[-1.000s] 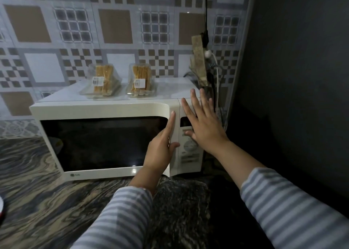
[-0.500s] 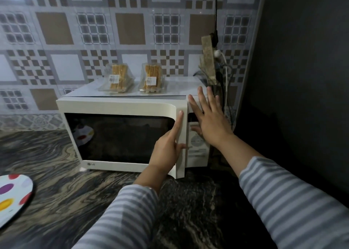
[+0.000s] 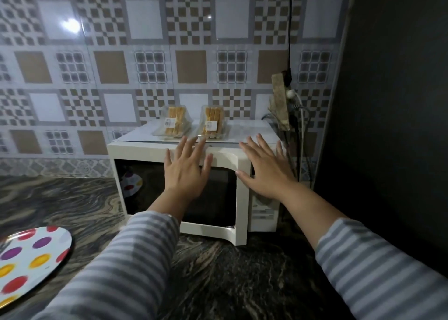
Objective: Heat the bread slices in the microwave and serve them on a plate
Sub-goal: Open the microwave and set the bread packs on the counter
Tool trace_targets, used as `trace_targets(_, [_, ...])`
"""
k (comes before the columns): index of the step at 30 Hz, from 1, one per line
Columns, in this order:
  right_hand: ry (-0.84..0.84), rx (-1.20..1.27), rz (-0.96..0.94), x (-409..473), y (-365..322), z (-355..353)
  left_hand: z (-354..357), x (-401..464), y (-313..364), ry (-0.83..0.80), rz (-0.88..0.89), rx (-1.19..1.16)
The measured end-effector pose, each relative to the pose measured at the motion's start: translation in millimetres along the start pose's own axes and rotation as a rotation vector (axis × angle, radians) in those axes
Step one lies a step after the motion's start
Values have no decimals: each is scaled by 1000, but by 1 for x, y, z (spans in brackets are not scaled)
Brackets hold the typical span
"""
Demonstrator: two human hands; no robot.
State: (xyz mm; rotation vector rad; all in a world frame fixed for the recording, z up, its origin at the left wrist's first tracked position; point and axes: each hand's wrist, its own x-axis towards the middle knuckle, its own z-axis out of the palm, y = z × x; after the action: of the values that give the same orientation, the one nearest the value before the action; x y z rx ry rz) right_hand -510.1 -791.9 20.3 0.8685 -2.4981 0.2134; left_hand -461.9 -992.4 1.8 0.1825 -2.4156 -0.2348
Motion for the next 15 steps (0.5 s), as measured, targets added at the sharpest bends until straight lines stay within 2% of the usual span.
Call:
trace_targets(2, [-14,30,16,-1,-3,5,3,1,-3,-86,-12,9])
trace_targets(9, [-9,66,61,-16,-19,2,-2,-11,-8,-102,0,-20])
trace_targets(15, [-12,44,135,-48,-61,-14,-29,-36,-20,-136,42,-36])
